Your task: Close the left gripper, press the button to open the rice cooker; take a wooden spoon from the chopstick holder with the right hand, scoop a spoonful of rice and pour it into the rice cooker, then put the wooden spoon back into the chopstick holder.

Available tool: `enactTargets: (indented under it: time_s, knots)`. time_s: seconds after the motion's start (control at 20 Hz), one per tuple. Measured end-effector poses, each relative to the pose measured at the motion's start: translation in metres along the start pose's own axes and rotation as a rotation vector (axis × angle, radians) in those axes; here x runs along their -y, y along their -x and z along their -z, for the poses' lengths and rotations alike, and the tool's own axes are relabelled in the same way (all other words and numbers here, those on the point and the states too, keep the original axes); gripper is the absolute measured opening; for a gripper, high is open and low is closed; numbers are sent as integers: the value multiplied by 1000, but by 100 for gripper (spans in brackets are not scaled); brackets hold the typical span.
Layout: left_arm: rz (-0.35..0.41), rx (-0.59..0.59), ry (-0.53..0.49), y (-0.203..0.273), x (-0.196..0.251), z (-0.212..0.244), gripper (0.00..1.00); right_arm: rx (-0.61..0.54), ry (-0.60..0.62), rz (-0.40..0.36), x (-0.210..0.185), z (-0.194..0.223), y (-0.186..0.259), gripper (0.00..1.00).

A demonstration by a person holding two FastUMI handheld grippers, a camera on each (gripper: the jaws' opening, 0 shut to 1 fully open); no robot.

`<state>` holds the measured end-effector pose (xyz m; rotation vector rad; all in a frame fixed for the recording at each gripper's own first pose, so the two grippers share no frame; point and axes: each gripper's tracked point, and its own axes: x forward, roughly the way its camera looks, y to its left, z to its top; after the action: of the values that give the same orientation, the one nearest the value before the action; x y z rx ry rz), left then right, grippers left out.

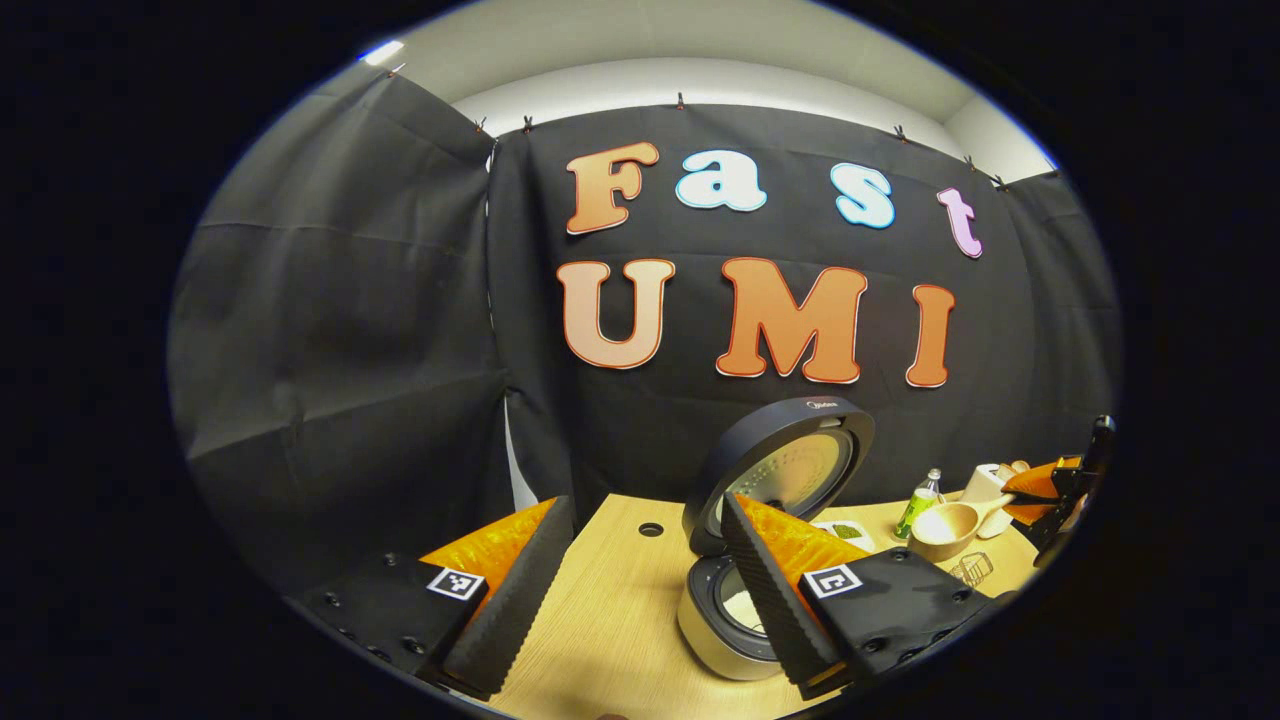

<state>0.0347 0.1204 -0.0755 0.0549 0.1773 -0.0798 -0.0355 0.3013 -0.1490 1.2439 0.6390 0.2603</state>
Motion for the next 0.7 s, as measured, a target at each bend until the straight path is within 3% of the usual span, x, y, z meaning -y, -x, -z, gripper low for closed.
enactTargets:
  time_s: [0.2, 0.7]
  knots:
    - [-18, -1, -11, 0, -12, 0, 100, -21, 72, -1, -16, 17, -21, 1]
    - [-39, 7, -13, 6, -33, -10, 97, 22, 387, 18, -46, 34, -39, 1]
